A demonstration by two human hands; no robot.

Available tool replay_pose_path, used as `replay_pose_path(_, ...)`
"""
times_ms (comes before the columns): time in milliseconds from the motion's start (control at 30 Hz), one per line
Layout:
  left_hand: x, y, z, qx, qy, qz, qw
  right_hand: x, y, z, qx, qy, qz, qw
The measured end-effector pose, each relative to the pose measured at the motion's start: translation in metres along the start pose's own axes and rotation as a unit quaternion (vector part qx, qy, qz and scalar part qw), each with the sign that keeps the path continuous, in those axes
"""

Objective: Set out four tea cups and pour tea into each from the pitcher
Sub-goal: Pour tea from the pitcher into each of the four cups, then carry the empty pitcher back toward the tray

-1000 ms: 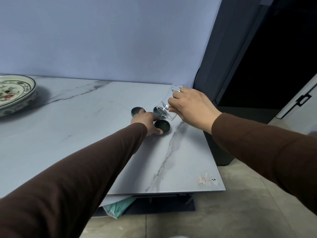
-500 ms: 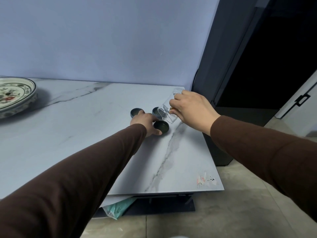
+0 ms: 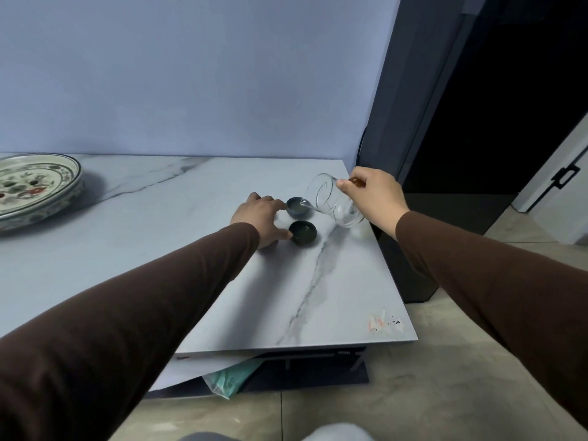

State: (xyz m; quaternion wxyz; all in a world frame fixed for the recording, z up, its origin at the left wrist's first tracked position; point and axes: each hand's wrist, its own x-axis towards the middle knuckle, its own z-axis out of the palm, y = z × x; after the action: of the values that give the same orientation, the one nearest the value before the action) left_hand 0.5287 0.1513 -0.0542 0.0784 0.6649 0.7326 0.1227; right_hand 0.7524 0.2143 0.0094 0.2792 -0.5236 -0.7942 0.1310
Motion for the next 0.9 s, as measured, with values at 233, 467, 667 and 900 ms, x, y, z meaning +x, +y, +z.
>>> replay_pose_path(233,-0.018,-0.029,-0.039,0.013,0.019,0.005,1.000,0.002,-0.015,0.015,0.223,-0.004,0.092,0.970)
replay_pose_path(467,-0.001,-0.067,-0.046,0.046,-0.003,0.017,0.999,0.026,-0.036,0.047,0.356,-0.039,0.120,0.926)
replay_pose_path(667,0.032,-0.104,-0.036,0.052,-0.025,0.016,0.998,0.060,-0.035,0.083,0.342,-0.080,0.128,0.927)
replay_pose_path(900,0.030,-0.109,-0.046,0.011,-0.059,-0.003,0.998,0.057,-0.049,0.084,0.338,-0.114,0.176,0.917)
